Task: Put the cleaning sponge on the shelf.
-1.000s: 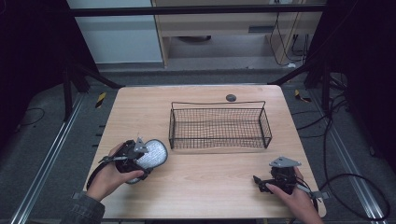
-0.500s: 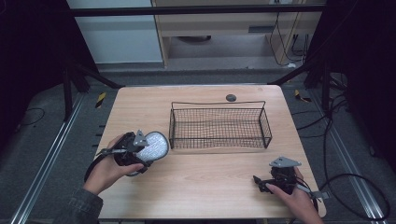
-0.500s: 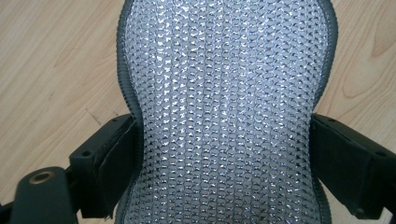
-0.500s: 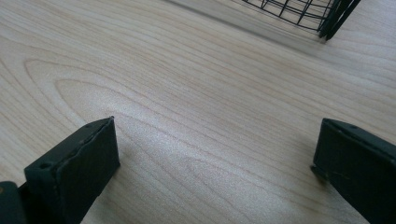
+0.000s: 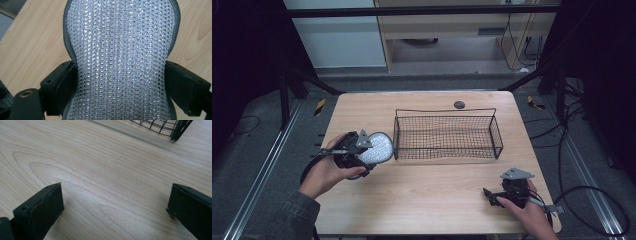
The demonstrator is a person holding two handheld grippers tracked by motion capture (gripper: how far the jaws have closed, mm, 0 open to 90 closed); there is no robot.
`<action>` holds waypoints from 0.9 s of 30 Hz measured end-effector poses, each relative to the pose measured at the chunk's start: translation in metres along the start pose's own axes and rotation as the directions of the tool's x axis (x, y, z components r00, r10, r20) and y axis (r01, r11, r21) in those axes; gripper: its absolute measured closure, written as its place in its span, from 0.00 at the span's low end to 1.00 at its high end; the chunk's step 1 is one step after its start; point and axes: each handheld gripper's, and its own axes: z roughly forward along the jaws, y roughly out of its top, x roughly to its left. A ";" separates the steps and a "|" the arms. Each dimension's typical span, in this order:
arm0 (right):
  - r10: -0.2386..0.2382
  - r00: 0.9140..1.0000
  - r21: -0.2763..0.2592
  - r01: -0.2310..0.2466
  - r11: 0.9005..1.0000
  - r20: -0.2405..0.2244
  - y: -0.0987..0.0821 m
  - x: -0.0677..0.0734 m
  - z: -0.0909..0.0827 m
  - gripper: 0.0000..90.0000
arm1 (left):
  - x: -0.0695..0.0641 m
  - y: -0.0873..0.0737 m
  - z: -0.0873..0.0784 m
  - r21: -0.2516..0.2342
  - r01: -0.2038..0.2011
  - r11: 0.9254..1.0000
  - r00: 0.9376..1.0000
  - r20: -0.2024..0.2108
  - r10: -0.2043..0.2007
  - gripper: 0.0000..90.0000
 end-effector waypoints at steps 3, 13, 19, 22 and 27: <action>0.000 1.000 0.000 0.000 1.000 0.000 0.000 0.000 0.000 0.00 | 0.006 0.010 -0.004 -0.007 -0.017 1.000 1.000 -0.009 0.017 0.16; 0.000 1.000 0.000 0.000 1.000 0.000 0.000 0.000 0.000 0.00 | 0.020 0.034 -0.010 -0.009 -0.053 0.999 0.998 -0.030 0.053 0.16; 0.000 1.000 0.000 0.000 1.000 0.000 0.000 0.000 0.000 0.00 | 0.024 0.051 -0.007 -0.007 -0.076 0.997 0.997 -0.024 0.076 0.16; 0.000 1.000 0.000 0.000 1.000 -0.001 0.000 0.000 0.000 0.00 | 0.025 0.060 -0.005 -0.010 -0.089 0.996 0.996 -0.021 0.089 0.17; 0.000 1.000 0.000 0.000 1.000 -0.001 0.000 0.000 0.000 0.00 | 0.028 0.074 -0.001 -0.013 -0.106 0.994 0.994 -0.025 0.106 0.17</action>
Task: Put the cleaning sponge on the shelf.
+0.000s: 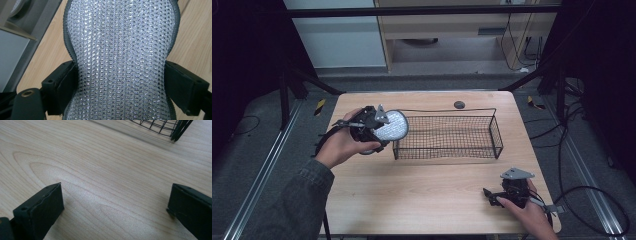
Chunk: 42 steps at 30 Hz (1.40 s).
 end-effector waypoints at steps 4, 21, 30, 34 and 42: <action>-0.002 1.000 0.001 0.002 1.000 0.001 0.000 0.000 0.000 0.00 | 0.003 0.009 0.004 -0.005 -0.008 1.000 1.000 -0.003 0.008 0.17; -0.001 1.000 0.002 0.001 1.000 0.001 0.000 0.000 0.000 0.00 | 0.006 0.046 0.036 -0.001 -0.043 0.999 0.999 0.025 0.044 0.18; -0.002 1.000 0.002 0.002 1.000 0.000 0.000 0.000 0.000 0.00 | 0.002 0.065 0.052 -0.004 -0.079 0.997 0.996 0.032 0.079 0.18; -0.002 1.000 0.003 0.002 1.000 0.000 0.000 0.000 0.000 0.00 | -0.002 0.071 0.056 -0.013 -0.081 0.997 0.996 0.036 0.081 0.18; -0.003 1.000 0.002 0.003 1.000 0.000 0.000 0.000 0.000 0.00 | -0.006 0.081 0.066 -0.016 -0.114 0.993 0.993 0.039 0.115 0.18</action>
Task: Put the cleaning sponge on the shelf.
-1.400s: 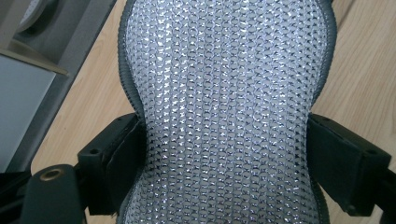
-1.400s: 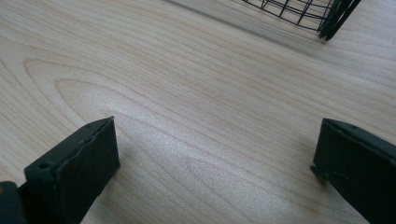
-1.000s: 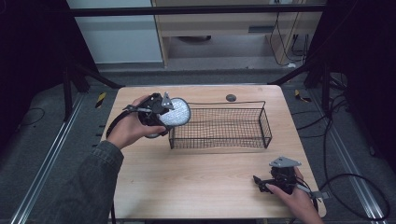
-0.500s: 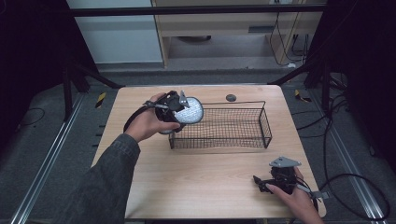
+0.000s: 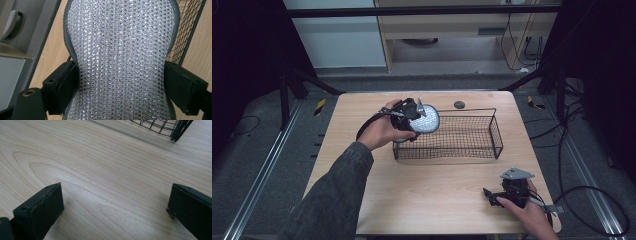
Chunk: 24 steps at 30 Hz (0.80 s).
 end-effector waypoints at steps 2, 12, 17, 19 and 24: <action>0.000 1.000 0.000 0.000 1.000 0.000 0.000 0.000 0.000 0.00 | -0.001 0.001 0.003 -0.003 -0.006 1.000 1.000 -0.003 0.006 0.18; -0.005 1.000 0.000 0.005 1.000 0.000 0.000 0.000 0.000 0.00 | -0.005 0.015 0.020 -0.004 -0.039 0.999 0.999 0.010 0.039 0.17; -0.005 1.000 0.001 0.005 1.000 0.000 0.000 0.000 0.000 0.00 | -0.007 0.021 0.027 -0.003 -0.054 0.999 0.998 0.013 0.054 0.17; -0.005 1.000 0.001 0.005 1.000 0.000 0.000 0.000 0.000 0.00 | -0.008 0.022 0.029 -0.003 -0.058 0.998 0.998 0.016 0.058 0.17; -0.005 1.000 0.001 0.005 1.000 0.000 0.000 0.000 0.000 0.00 | -0.010 0.022 0.030 0.001 -0.072 0.997 0.997 0.014 0.072 0.17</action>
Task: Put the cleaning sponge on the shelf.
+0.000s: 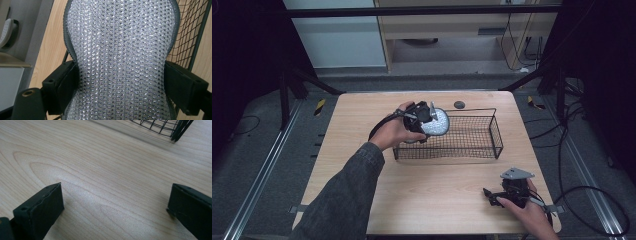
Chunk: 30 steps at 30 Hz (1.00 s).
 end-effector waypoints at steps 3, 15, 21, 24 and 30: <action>0.000 1.000 0.000 0.000 1.000 0.000 0.000 0.000 0.000 0.00 | 0.000 -0.001 0.000 -0.001 -0.001 1.000 1.000 -0.001 0.001 0.17; -0.002 1.000 -0.001 0.002 1.000 0.001 0.000 0.000 0.000 0.00 | -0.007 -0.009 0.007 0.027 -0.037 0.999 0.998 -0.040 0.038 0.16; -0.002 1.000 -0.001 0.002 1.000 0.001 0.000 0.000 0.000 0.00 | -0.008 -0.009 0.012 0.029 -0.041 0.999 0.998 -0.048 0.043 0.16; -0.002 1.000 -0.001 0.002 1.000 0.001 0.000 0.000 0.000 0.00 | -0.007 -0.009 0.014 0.030 -0.035 0.999 0.998 -0.042 0.036 0.15; -0.002 1.000 -0.001 0.002 1.000 0.001 0.000 0.000 0.000 0.00 | -0.006 -0.012 0.019 0.026 -0.006 1.000 1.000 -0.005 0.006 0.10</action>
